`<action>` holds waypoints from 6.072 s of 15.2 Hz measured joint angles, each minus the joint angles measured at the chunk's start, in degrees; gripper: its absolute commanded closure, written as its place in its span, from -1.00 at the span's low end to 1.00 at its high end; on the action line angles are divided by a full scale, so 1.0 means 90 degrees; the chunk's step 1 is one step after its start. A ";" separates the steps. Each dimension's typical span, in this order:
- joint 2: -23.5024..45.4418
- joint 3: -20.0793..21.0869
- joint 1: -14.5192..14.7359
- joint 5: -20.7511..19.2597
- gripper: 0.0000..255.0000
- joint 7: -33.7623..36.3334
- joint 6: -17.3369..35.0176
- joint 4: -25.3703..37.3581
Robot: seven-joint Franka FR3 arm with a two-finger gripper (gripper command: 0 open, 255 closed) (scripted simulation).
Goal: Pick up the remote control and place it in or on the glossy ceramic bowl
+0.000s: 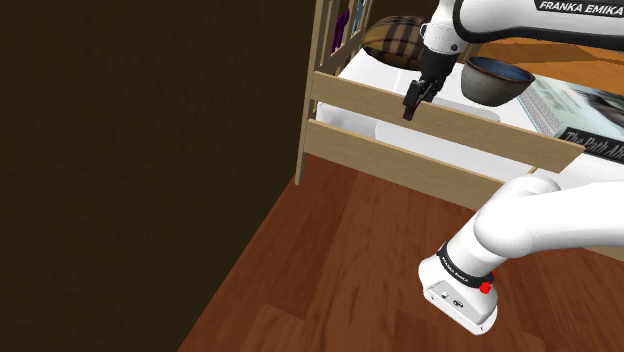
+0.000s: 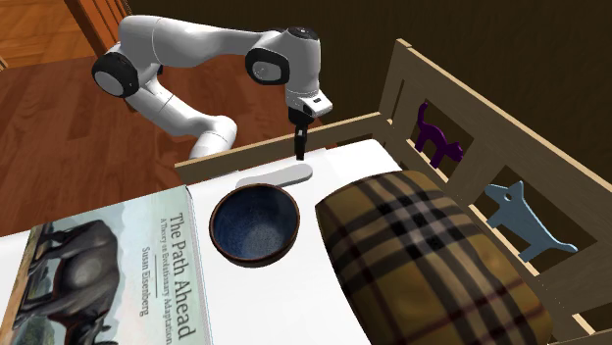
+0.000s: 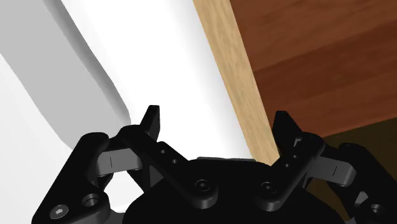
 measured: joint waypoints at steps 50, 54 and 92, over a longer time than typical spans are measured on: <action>-0.0385 -0.2128 0.0267 -0.1148 1.00 -0.4045 -0.1262 0.1202; -0.0260 -0.2065 0.0302 -0.1085 1.00 -0.4077 -0.1566 0.1628; 0.2156 -0.4450 0.0648 -0.1254 1.00 -0.6656 -0.1999 0.4984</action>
